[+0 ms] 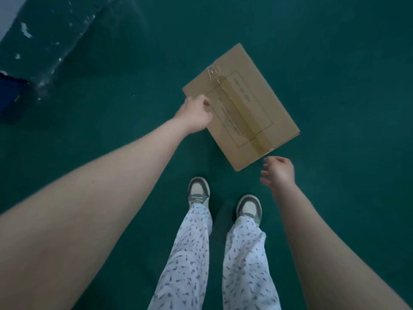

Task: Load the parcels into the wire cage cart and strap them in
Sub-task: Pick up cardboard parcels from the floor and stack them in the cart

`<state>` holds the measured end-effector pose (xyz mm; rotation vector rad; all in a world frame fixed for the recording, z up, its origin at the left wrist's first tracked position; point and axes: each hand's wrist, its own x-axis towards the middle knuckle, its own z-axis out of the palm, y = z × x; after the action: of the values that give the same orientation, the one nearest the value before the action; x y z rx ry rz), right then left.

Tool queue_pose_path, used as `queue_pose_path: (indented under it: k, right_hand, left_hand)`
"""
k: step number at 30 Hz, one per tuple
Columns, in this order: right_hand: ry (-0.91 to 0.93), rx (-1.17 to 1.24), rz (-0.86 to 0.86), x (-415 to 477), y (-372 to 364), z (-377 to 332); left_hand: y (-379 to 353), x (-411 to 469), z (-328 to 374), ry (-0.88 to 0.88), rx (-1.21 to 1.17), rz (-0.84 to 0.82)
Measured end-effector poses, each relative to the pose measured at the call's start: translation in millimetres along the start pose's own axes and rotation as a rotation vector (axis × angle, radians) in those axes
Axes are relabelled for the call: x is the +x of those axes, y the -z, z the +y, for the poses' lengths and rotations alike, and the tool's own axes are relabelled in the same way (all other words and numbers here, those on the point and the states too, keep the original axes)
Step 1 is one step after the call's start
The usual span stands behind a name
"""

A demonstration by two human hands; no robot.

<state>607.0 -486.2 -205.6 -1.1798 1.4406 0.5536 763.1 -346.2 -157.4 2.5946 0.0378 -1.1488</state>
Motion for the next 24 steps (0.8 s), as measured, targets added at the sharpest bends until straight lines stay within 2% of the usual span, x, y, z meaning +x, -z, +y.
queue_pose_path:
  k: [2,4,7,11,15,18,24]
  right_hand:
    - [-0.029,0.013,-0.016,30.7,-9.7,10.7]
    - [-0.042,0.055,-0.063,51.8,-20.8,15.9]
    - [-0.092,0.160,-0.172,72.5,-40.7,24.5]
    - [-0.189,0.298,-0.238,77.8,-55.5,33.0]
    - [-0.207,0.453,-0.179,76.7,-51.7,29.3]
    - [-0.163,0.473,-0.085,61.4,-41.7,17.7]
    - [-0.101,0.432,-0.041,7.7,-39.1,-13.4]
  left_hand:
    - [-8.5,33.1,-10.0,-0.070,0.229,-0.011]
    - [-13.4,62.0,-17.3,-0.108,0.303,0.047]
    - [-18.9,105.4,-23.3,-0.087,0.231,0.156]
    - [-20.0,136.9,-33.5,0.007,0.101,0.103]
    - [-10.0,139.4,-29.3,0.119,0.047,0.083]
    - [1.0,123.7,-30.8,0.068,-0.021,0.107]
    - [41.9,69.5,-22.7,0.035,-0.338,0.225]
